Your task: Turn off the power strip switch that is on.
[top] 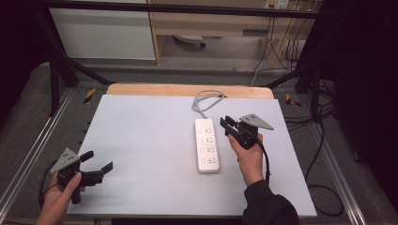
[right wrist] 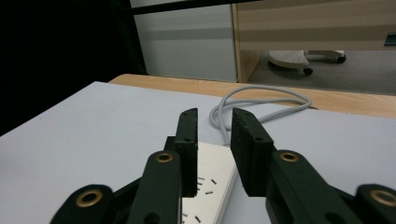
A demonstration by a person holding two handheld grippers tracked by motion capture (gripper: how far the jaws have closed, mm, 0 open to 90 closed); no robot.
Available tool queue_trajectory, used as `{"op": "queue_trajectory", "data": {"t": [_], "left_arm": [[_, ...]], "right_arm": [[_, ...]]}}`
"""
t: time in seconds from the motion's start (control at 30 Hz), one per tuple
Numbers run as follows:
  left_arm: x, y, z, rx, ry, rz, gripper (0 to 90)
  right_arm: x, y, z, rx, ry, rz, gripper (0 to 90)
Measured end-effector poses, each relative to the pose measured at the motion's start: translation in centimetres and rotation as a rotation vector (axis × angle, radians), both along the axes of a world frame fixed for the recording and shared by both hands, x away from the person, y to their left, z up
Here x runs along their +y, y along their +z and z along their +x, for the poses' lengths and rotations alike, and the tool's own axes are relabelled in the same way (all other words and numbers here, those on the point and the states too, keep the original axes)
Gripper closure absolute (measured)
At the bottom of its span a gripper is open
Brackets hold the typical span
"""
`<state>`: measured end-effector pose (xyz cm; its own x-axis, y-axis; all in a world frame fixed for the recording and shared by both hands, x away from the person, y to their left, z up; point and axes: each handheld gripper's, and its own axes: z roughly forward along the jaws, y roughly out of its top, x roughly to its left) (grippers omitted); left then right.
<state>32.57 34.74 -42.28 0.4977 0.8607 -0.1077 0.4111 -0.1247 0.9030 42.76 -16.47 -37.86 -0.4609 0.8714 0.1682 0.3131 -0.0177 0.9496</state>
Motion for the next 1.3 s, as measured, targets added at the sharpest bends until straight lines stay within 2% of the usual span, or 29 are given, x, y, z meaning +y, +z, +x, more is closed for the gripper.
{"op": "queue_trajectory", "data": {"t": [0.2,0.53,1.3], "left_arm": [[0.0,0.0,0.0,-0.003,-0.001,0.0,5.5],[0.0,0.0,0.0,-0.002,-0.002,0.002,5.5],[0.0,0.0,0.0,-0.004,-0.001,-0.004,5.5]], "right_arm": [[0.8,-0.2,0.4,-0.01,0.016,0.0,83.1],[1.9,-0.6,0.9,-0.014,0.047,-0.024,89.7],[3.8,-1.4,1.6,0.014,0.095,-0.069,90.0]]}}
